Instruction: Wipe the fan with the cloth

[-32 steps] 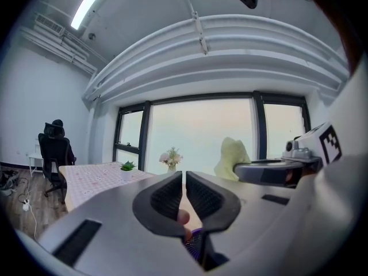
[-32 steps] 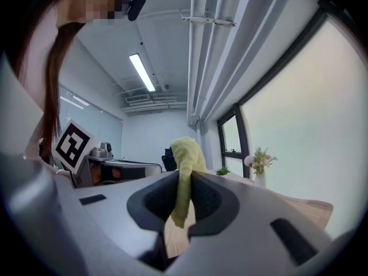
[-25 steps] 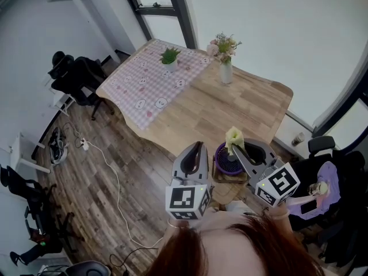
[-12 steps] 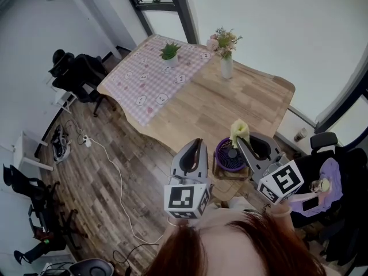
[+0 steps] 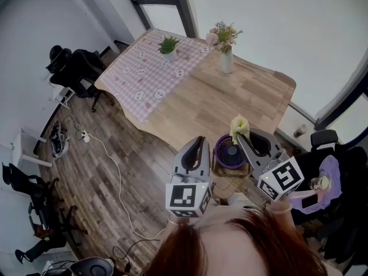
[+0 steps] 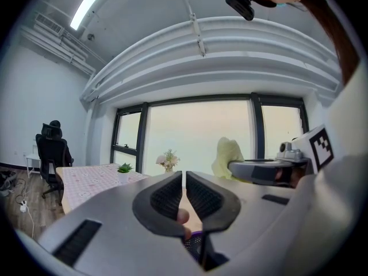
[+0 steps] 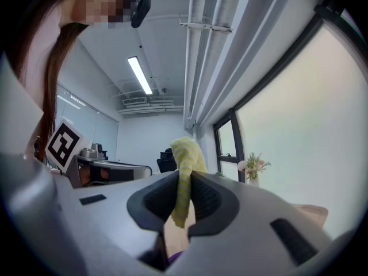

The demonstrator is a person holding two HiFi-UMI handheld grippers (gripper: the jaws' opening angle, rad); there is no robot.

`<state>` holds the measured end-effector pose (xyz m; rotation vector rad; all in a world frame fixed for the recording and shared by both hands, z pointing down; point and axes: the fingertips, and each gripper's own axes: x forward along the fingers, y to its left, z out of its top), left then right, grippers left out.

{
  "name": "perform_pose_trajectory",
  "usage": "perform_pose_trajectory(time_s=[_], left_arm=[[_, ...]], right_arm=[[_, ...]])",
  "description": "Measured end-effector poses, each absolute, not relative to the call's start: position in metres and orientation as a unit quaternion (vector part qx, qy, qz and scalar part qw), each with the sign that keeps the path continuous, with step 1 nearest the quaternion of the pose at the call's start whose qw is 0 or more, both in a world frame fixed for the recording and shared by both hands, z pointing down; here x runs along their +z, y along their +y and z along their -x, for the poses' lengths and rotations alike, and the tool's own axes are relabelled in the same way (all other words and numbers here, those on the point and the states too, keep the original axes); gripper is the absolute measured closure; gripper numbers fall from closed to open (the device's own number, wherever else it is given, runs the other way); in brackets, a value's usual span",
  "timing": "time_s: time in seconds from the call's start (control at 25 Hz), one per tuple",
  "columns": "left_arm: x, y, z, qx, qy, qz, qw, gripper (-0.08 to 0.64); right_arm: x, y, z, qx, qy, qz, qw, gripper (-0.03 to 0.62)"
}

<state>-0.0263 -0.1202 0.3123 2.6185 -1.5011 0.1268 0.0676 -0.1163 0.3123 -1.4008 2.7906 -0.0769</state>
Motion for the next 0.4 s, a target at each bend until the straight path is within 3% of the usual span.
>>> perform_pose_trajectory(time_s=[0.4], left_arm=[[0.3183,-0.1232,0.0265,0.038,-0.492,-0.867,0.066,0.535]], right_arm=[[0.317,-0.1199,-0.0655,-0.022,0.892,0.452,-0.003,0.549]])
